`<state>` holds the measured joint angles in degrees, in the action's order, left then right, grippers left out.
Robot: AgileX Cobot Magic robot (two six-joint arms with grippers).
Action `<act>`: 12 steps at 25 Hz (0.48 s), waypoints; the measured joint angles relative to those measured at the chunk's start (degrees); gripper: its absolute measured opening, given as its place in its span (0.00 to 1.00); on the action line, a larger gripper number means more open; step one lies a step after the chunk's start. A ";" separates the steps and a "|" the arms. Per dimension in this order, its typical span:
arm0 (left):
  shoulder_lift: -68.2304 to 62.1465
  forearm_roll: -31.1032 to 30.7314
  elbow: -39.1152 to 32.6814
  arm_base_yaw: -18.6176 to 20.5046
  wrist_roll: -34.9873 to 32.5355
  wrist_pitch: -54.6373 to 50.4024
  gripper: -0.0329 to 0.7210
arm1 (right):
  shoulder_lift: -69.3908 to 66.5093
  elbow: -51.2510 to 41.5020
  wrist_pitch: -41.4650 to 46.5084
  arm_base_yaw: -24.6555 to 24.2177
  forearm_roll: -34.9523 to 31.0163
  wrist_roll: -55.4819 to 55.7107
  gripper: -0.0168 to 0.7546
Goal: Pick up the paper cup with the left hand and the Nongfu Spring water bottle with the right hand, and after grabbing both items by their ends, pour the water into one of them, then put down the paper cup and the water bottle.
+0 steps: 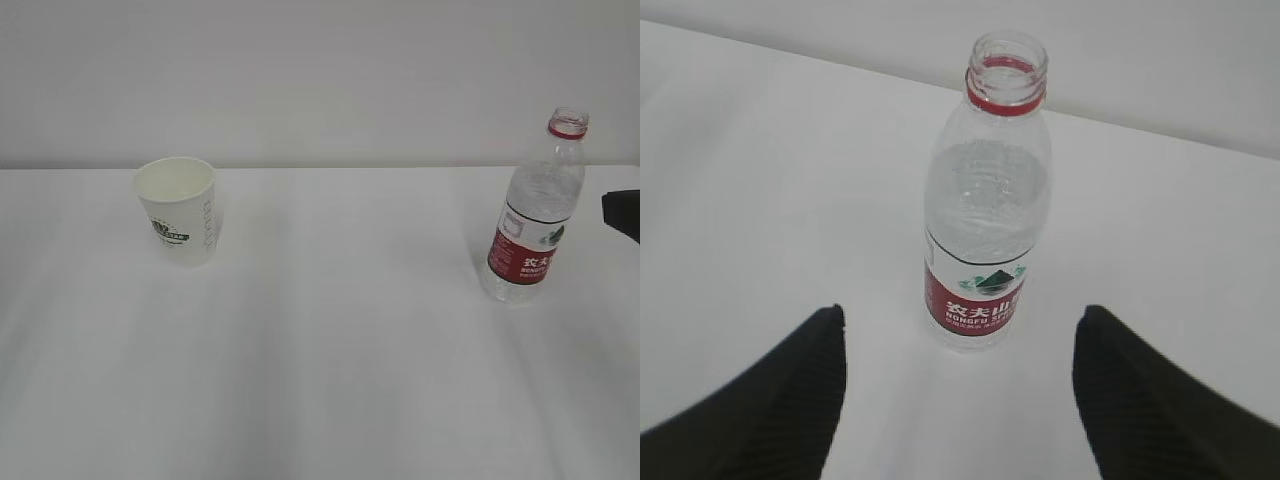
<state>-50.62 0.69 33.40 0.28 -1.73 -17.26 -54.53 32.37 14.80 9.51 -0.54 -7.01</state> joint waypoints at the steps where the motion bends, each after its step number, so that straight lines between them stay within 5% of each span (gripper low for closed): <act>1: -0.25 0.00 -0.83 0.00 0.00 1.10 0.74 | 0.00 0.00 -0.39 0.00 -0.10 0.00 0.71; 12: -3.18 3.30 -6.70 0.00 0.00 12.67 0.74 | -5.83 0.00 -4.27 0.00 -0.33 0.88 0.72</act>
<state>-53.79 3.99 26.69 0.28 -1.73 -4.60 -60.36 32.37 10.53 9.51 -0.87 -6.14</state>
